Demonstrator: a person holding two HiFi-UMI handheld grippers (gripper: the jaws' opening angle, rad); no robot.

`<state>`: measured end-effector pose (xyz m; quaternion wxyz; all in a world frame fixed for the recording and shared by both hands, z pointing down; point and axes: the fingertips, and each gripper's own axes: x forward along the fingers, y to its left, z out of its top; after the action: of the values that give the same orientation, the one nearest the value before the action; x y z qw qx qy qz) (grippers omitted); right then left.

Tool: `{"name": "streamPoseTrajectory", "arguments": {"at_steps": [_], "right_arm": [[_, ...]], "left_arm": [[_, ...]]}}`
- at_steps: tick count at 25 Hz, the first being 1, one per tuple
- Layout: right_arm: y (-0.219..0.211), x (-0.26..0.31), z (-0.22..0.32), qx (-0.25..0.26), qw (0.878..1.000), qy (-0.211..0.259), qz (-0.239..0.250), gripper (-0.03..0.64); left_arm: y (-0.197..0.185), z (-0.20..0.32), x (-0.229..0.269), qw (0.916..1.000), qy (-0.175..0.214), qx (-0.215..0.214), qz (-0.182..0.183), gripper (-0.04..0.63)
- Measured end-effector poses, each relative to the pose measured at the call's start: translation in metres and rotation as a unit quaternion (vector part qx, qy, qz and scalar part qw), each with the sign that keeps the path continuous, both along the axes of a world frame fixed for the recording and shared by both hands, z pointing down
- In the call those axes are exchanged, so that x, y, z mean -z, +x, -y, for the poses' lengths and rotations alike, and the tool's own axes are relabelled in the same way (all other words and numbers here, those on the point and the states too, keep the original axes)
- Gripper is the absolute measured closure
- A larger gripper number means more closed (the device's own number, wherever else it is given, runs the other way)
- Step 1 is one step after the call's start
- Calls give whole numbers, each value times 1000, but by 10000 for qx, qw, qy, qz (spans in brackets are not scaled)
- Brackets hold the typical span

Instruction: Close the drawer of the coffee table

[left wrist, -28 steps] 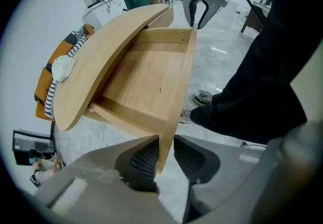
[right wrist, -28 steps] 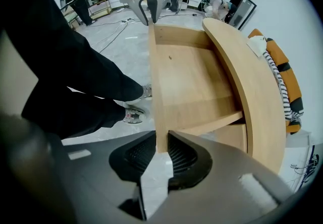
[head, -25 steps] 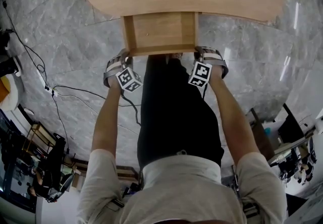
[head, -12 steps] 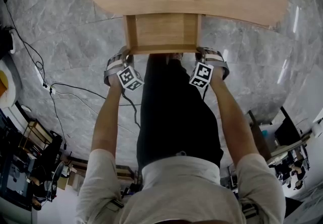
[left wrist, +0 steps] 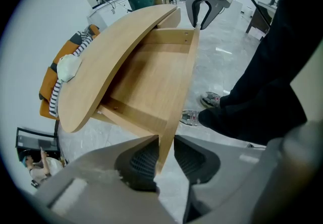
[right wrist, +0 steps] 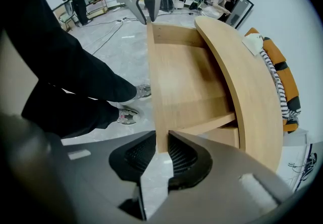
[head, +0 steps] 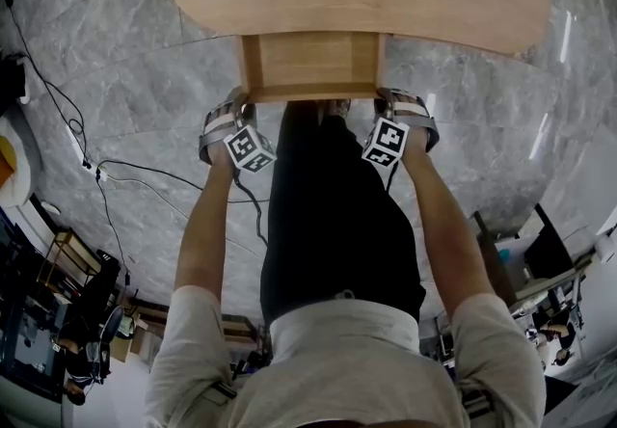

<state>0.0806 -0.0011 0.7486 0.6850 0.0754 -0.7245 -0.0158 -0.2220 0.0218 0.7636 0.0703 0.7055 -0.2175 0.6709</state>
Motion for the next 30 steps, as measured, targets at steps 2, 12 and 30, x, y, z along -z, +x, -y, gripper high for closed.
{"name": "streamPoseTrajectory", "arguments": {"at_steps": [2,12,30], "right_arm": [[-2,-1,3,-5,10000,-18,18,537],[-7,-4,18,-93,9999,63,75,535],[-10,-4,46,-274,9995,186,11,532]], "left_arm": [[-2,3,-1,10000,-14,-12,14,472],[-6,26,-1,9999,-34,-107,27,472],[-10,53,-4,9999,-95,-112,-53,472]]}}
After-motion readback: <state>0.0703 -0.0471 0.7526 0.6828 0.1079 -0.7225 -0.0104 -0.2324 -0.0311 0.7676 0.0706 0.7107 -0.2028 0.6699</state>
